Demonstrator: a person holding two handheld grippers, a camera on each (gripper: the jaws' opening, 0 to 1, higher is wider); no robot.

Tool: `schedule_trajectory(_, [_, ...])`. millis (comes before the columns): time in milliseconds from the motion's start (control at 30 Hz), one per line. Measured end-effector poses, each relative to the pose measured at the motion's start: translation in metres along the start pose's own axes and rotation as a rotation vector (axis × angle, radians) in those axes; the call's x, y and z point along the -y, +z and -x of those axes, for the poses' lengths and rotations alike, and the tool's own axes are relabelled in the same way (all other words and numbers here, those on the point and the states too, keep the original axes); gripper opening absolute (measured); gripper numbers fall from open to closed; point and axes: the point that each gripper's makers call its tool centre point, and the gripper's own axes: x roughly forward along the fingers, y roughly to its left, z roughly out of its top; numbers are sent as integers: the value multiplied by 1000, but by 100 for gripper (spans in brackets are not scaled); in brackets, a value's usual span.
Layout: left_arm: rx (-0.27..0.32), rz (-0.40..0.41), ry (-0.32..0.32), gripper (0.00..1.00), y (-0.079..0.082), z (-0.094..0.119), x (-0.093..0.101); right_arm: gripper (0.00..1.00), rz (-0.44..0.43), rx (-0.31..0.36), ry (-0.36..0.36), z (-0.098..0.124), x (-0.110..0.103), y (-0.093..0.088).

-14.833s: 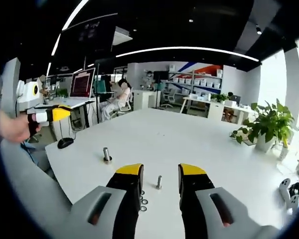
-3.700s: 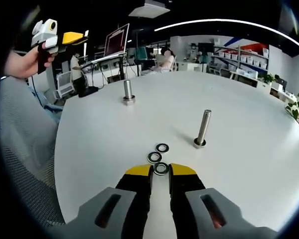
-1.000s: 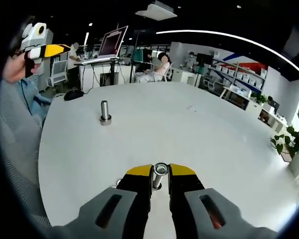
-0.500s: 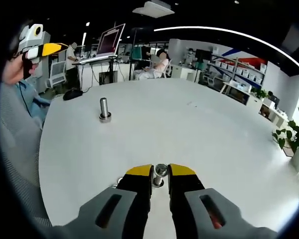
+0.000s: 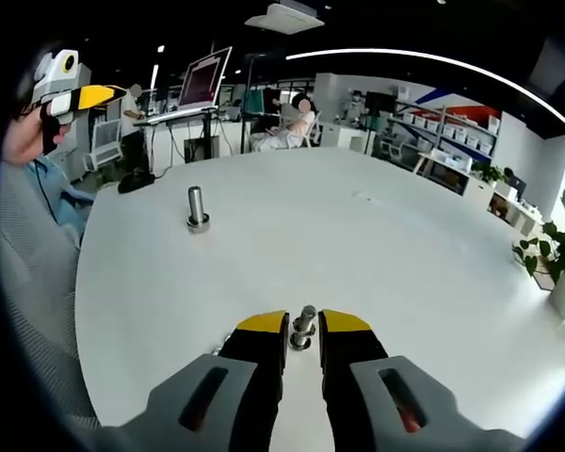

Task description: Place the washer onto the threaded stud by aligning its center hole with the stud, sliding it down to the base, and recovering from edge contact or off-axis alignment until the washer reaches the visible bottom stop.

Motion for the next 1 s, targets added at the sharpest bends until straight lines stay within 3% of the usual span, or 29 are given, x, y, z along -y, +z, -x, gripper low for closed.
schedule_trajectory(667, [1, 0, -5, 18, 0, -1, 1, 17, -52, 43, -10, 17, -13, -3])
schedule_trajectory(1000, [0, 0, -8, 18, 0, -1, 2, 18, -70, 48, 20, 22, -23, -10])
